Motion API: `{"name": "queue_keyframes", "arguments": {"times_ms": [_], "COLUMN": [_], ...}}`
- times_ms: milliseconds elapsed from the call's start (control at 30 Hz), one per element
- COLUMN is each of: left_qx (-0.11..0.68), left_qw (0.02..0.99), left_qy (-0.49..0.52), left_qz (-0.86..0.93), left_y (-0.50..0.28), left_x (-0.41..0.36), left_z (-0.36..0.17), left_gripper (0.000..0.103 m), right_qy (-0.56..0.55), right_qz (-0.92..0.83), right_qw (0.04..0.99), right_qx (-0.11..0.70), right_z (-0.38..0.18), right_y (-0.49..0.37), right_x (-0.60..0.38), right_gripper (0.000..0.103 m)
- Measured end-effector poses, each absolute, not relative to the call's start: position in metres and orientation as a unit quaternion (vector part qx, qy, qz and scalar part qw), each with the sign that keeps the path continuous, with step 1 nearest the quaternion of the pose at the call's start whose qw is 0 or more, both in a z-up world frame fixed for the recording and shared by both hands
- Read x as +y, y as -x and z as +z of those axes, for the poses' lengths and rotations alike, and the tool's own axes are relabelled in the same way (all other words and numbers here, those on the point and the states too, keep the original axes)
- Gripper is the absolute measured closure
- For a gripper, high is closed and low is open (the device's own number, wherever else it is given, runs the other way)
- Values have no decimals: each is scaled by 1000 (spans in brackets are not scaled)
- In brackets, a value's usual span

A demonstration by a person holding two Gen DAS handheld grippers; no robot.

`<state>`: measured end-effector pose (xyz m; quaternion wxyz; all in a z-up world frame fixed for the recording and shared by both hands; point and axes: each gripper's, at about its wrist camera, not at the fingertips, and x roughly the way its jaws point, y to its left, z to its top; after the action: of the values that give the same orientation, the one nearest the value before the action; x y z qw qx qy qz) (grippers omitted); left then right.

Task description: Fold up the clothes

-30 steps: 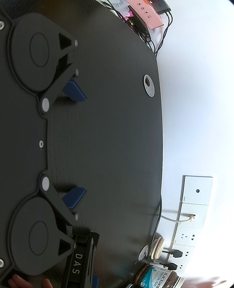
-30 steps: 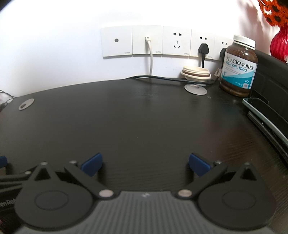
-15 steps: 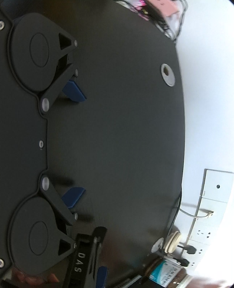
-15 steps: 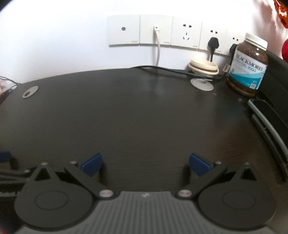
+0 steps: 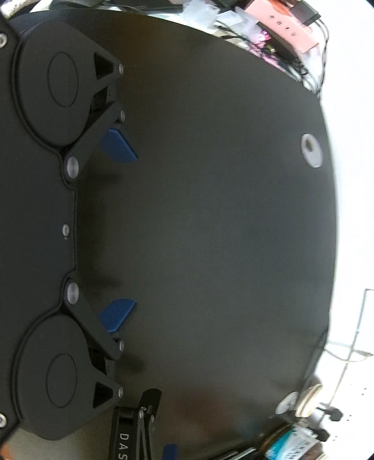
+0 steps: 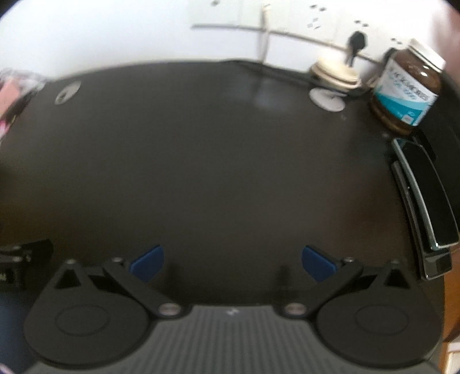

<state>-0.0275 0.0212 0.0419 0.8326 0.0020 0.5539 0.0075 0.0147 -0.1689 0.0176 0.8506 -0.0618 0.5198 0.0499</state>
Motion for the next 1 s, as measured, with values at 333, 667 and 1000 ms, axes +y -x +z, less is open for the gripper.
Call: {"name": "queue_keyframes", "arguments": {"times_ms": [333, 667, 1000], "left_qx": [592, 620, 629], "left_qw": [805, 784, 777], "left_qy": [10, 11, 9], "left_qz": [7, 15, 20], "left_y": [37, 36, 32], "left_x": [20, 24, 25], "left_z": [30, 19, 20], "left_gripper": [0, 0, 0], "right_qy": [96, 113, 120], "right_qz": [90, 93, 91], "right_qw": [818, 812, 814], "right_qx": [560, 565, 560], "right_z": [17, 21, 26], "right_y": [-2, 3, 5], "right_x": [-160, -157, -160], "right_gripper": [1, 1, 1]}}
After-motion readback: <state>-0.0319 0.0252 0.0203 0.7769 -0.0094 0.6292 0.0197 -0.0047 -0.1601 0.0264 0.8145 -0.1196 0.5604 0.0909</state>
